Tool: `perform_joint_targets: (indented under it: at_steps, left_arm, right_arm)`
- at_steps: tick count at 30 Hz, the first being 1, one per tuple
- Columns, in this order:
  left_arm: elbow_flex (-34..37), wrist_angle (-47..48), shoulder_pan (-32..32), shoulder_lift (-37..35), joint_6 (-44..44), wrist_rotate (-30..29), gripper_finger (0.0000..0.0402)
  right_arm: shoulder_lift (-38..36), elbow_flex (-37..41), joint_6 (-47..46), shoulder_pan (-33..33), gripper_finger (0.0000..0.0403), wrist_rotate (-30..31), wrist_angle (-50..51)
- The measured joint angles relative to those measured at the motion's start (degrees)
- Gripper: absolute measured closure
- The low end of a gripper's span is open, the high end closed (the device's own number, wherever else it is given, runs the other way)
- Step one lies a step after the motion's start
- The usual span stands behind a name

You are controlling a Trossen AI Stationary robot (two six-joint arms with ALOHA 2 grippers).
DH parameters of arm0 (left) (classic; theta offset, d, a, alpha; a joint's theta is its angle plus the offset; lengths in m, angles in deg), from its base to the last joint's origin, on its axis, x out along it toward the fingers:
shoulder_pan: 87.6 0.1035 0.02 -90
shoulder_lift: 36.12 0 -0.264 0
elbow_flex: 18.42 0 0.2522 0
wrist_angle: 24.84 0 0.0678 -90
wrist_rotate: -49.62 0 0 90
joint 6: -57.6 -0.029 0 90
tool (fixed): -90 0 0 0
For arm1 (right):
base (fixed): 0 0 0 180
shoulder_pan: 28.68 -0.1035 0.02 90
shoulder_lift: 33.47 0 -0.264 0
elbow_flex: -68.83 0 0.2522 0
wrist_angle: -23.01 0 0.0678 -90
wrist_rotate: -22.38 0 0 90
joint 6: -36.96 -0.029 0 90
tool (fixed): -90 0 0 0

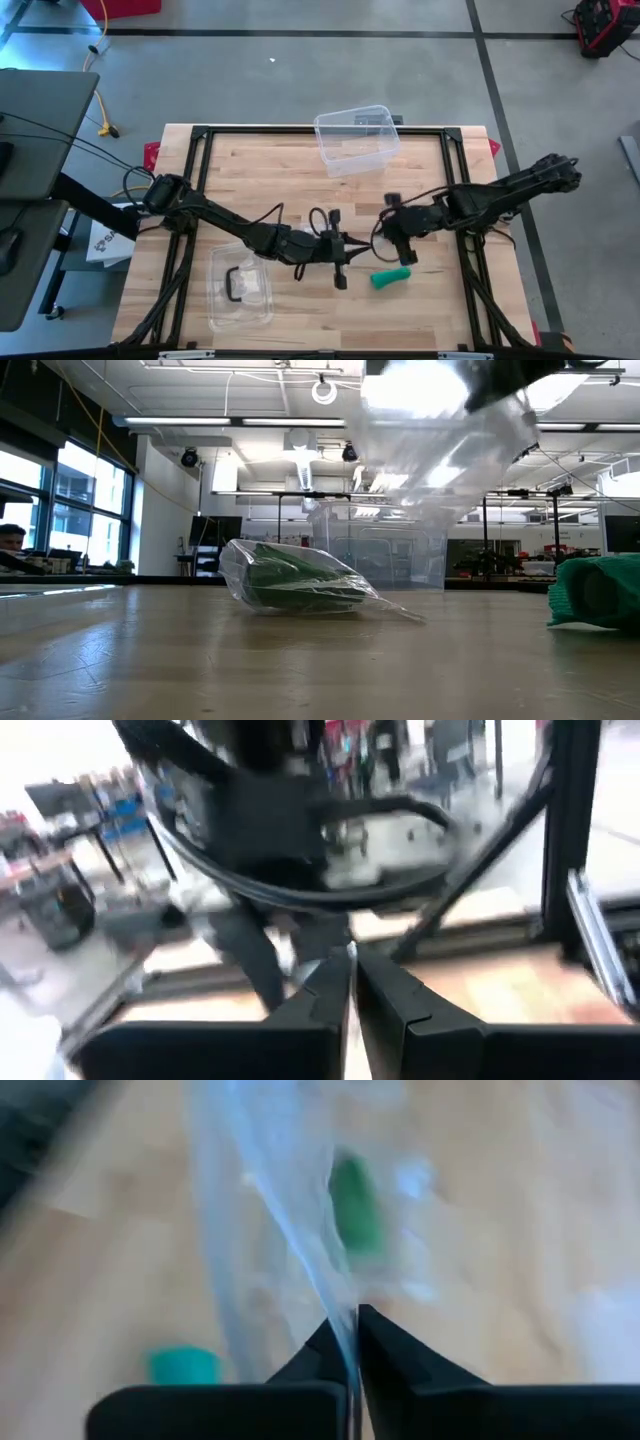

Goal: Roll bandage
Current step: Open the transparent zip bag

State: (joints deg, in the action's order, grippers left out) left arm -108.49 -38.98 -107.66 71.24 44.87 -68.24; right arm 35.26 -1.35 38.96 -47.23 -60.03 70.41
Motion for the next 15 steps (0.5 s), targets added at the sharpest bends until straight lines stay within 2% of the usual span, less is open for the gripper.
perform_joint_targets:
  at_steps: [3,7,8,9,12,13,14,15]
  left_arm:
    - [0.0,6.7,0.7,-0.1,3.7,-2.7,0.0355]
    - [0.1,9.4,1.6,0.0,5.7,-10.9,0.0291]
    - [0.1,9.0,1.7,0.0,5.6,-12.4,0.0276]
    - [0.1,8.2,1.8,0.0,5.0,-13.6,0.0263]
    - [0.1,3.9,1.8,0.0,2.4,-14.0,0.0239]
    - [0.1,2.2,1.8,0.0,1.5,-13.0,0.0235]
    - [0.0,0.9,1.8,0.0,0.8,-11.6,0.0234]
    - [0.0,0.5,1.8,0.0,0.6,-10.2,0.0233]
  right_arm:
    - [-0.6,-1.7,-2.4,0.3,0.0401,10.5,8.0]
    - [-0.7,-5.4,-12.5,-0.9,0.0402,34.6,20.6]
    - [-0.8,-5.4,-14.4,-1.2,0.0402,38.0,21.8]
    - [-0.8,-5.1,-14.0,-1.3,0.0402,35.8,21.8]
    - [0.6,-1.3,-6.6,-0.2,0.0403,9.9,18.0]
    - [1.4,-0.1,-6.0,-0.4,0.0403,6.4,17.2]
    - [1.9,0.8,-6.1,-0.7,0.0403,6.8,17.1]
    - [1.9,1.2,-6.9,-0.9,0.0403,9.7,17.1]
